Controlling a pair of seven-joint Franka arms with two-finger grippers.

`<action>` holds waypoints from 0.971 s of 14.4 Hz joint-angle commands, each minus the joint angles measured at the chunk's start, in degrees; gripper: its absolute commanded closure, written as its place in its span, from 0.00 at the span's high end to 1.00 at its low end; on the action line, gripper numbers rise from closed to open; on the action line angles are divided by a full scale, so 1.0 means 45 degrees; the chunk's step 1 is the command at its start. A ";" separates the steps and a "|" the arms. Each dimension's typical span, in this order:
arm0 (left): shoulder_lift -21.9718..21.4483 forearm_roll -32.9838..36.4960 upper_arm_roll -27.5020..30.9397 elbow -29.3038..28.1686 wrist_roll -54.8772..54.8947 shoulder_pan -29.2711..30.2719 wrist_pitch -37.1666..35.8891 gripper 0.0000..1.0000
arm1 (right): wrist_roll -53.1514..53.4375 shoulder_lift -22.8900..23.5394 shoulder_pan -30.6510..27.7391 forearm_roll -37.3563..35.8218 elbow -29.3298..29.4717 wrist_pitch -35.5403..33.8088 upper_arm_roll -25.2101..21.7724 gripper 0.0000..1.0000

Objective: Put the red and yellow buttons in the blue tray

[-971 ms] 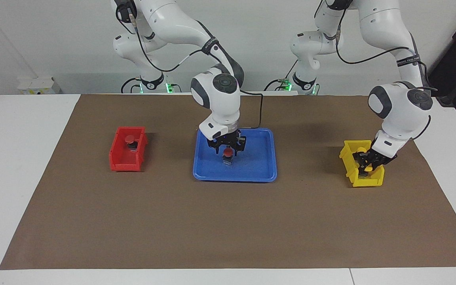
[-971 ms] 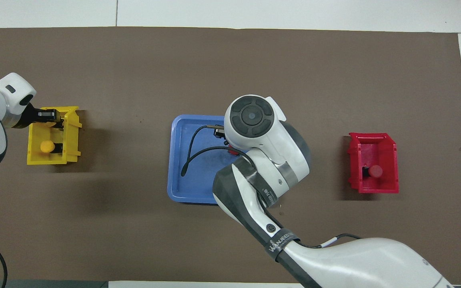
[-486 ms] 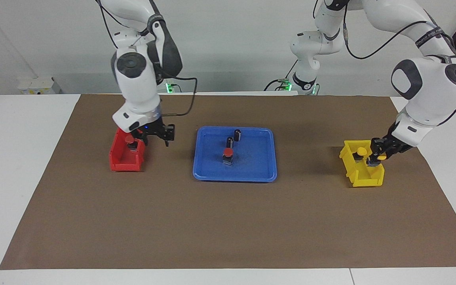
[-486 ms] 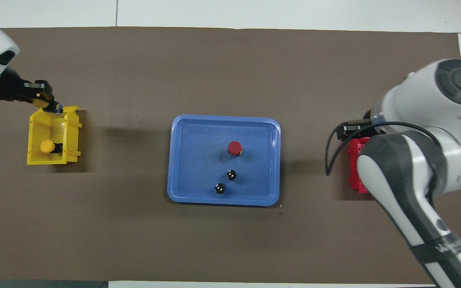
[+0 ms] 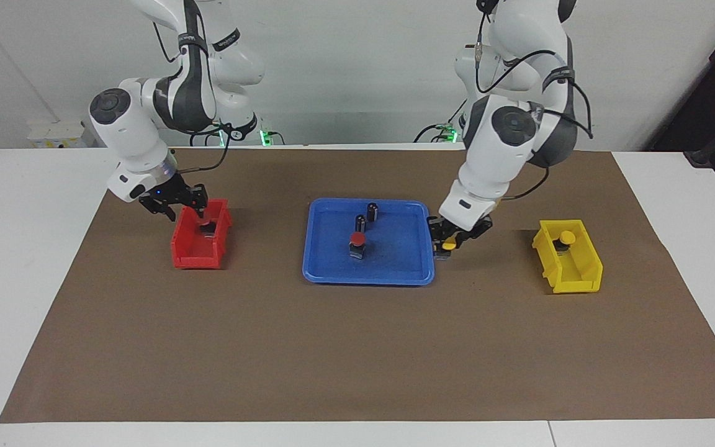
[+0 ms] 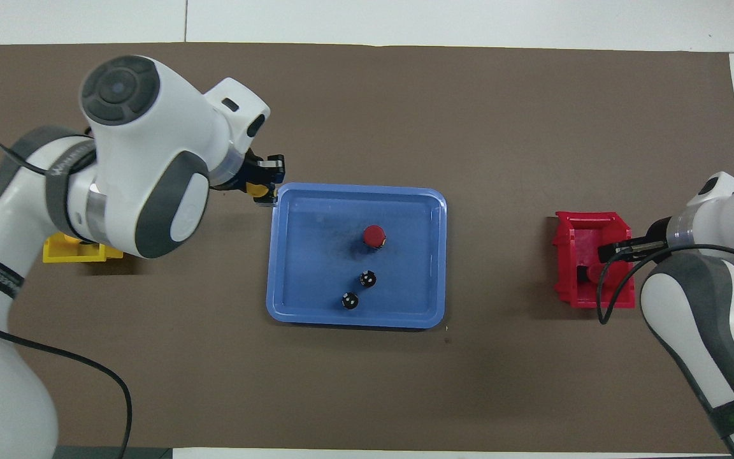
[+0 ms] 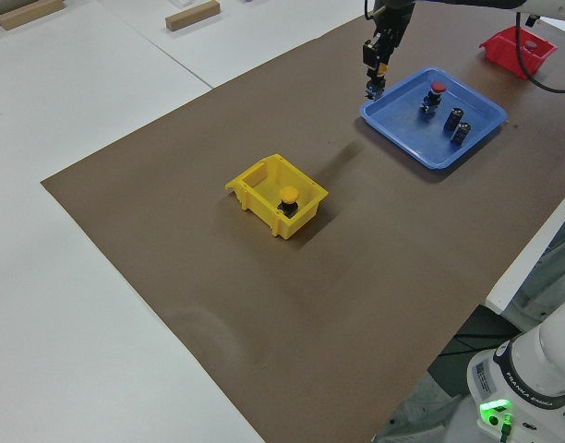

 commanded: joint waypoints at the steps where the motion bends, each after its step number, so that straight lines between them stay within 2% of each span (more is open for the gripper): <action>1: 0.0032 -0.0289 0.0243 -0.1221 -0.1001 -0.1187 0.1634 0.01 | -0.0074 -0.0463 0.0069 0.0234 -0.0997 0.0984 0.0080 0.65; 3: 0.0675 -0.0289 0.0243 -0.1341 -0.1569 -0.1716 0.2361 0.01 | 0.0064 -0.0482 0.0148 0.0234 -0.1291 0.1182 0.0080 0.63; 6: 0.0756 -0.0289 0.0243 -0.1418 -0.1610 -0.1757 0.2265 0.02 | 0.0044 -0.0502 0.0129 0.0234 -0.1624 0.1338 0.0080 0.61; 7: 0.0756 -0.0289 0.0243 -0.1419 -0.1610 -0.1796 0.2168 0.21 | 0.0102 -0.0502 0.0148 0.0234 -0.1721 0.1552 0.0080 0.61; 8: 0.0736 -0.0289 0.0223 -0.1419 -0.1668 -0.1854 0.1935 0.76 | 0.0141 -0.0599 0.0168 0.0234 -0.1935 0.1806 0.0080 0.60; 9: 0.0697 -0.0289 0.0242 -0.1341 -0.1765 -0.2048 0.1604 0.91 | 0.0142 -0.0658 0.0168 0.0234 -0.2092 0.1963 0.0099 0.60; 11: 0.0387 -0.0289 0.0301 -0.1088 -0.2059 -0.2012 0.0882 0.97 | 0.0026 -0.0561 0.0129 0.0234 -0.2210 0.2101 0.0080 0.60; 13: -0.0587 -0.0289 0.0592 -0.0659 -0.1963 -0.1449 -0.1530 0.97 | 0.0122 -0.0521 0.0148 0.0234 -0.2308 0.2159 0.0080 0.56; 14: -0.1095 -0.0270 0.0671 -0.0560 -0.1884 -0.0652 -0.2452 0.97 | 0.0122 -0.0521 0.0148 0.0234 -0.2327 0.2160 0.0080 0.52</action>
